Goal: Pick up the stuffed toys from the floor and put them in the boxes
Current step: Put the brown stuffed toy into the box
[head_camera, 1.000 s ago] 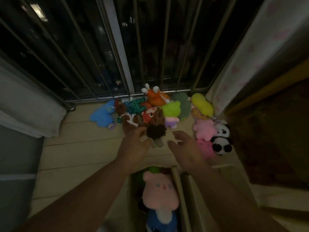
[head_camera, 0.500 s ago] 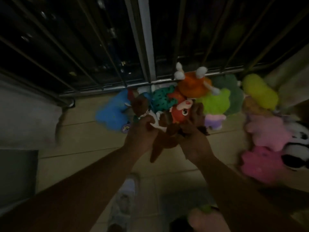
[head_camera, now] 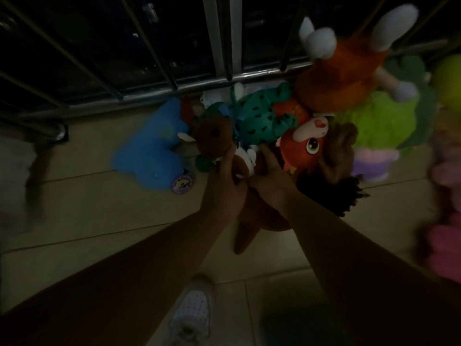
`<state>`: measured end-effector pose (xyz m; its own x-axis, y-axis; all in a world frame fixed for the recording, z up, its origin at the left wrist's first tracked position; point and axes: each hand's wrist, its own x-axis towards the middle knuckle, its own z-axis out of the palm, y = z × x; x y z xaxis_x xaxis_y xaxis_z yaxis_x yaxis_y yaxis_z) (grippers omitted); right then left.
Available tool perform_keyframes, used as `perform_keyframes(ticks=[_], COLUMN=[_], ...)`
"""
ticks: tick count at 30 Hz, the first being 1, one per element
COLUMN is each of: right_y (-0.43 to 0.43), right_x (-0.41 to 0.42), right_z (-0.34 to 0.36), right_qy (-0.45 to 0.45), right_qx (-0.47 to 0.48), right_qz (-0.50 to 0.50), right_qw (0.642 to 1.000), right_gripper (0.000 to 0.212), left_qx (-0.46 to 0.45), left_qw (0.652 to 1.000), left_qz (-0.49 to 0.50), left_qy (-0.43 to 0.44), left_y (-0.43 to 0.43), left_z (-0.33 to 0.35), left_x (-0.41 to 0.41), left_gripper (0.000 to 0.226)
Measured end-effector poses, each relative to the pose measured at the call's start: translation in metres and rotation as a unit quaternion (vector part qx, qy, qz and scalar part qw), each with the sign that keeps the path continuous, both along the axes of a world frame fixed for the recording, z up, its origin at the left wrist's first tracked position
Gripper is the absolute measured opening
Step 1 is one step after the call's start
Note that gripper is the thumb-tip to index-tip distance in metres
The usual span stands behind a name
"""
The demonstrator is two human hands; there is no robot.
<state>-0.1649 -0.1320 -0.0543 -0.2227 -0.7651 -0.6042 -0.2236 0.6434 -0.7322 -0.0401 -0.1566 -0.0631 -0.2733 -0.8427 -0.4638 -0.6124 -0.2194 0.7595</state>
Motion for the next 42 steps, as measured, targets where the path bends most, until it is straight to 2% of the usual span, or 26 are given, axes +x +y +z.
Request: perform_keyframes(ticks=[4,7,11,16,20,25,32,37,42], right_y=[-0.002,0.008,0.032,0.078,0.125,0.198,0.292,0.349,0.404], right_x=[0.004,0.006,-0.005,-0.042,-0.072,-0.101,-0.113,-0.106,-0.078], right_z=[0.016,0.045,0.104,0.192,0.255,0.326,0.414,0.448,0.45], right_qy=[-0.028,-0.012,0.003,0.025,0.041,0.061,0.054,0.04,0.032], right_qx=[-0.009,-0.023,-0.065,-0.129,-0.138,-0.151,-0.159,-0.166,-0.138], right_qz=[-0.008,-0.001,-0.005,-0.007,-0.017,0.005,0.055,0.065,0.064], right_qw=[1.0,1.0,0.998,0.991,0.989,0.987,0.984,0.983,0.988], right_gripper=[0.073,0.072,0.065,0.072,0.075,0.08,0.08,0.077,0.078], left_qx=[-0.016,-0.033,-0.06,-0.074,-0.096,-0.136,-0.157,-0.147,-0.114], left_qw=[1.0,0.999,0.997,0.993,0.987,0.98,0.98,0.984,0.99], left_qz=[0.001,-0.015,-0.04,-0.05,-0.073,-0.097,-0.06,-0.042,-0.054], left_qy=[-0.008,0.0,0.03,0.076,0.11,0.106,0.104,0.09,0.069], left_y=[0.001,0.005,0.018,0.049,0.093,0.161,0.261,0.321,0.374], left_z=[0.013,0.039,0.089,0.172,0.241,0.317,0.402,0.434,0.439], left_x=[0.004,0.006,0.0,-0.031,-0.062,-0.086,-0.09,-0.08,-0.052], left_gripper=[0.071,0.072,0.074,0.076,0.074,0.076,0.078,0.075,0.072])
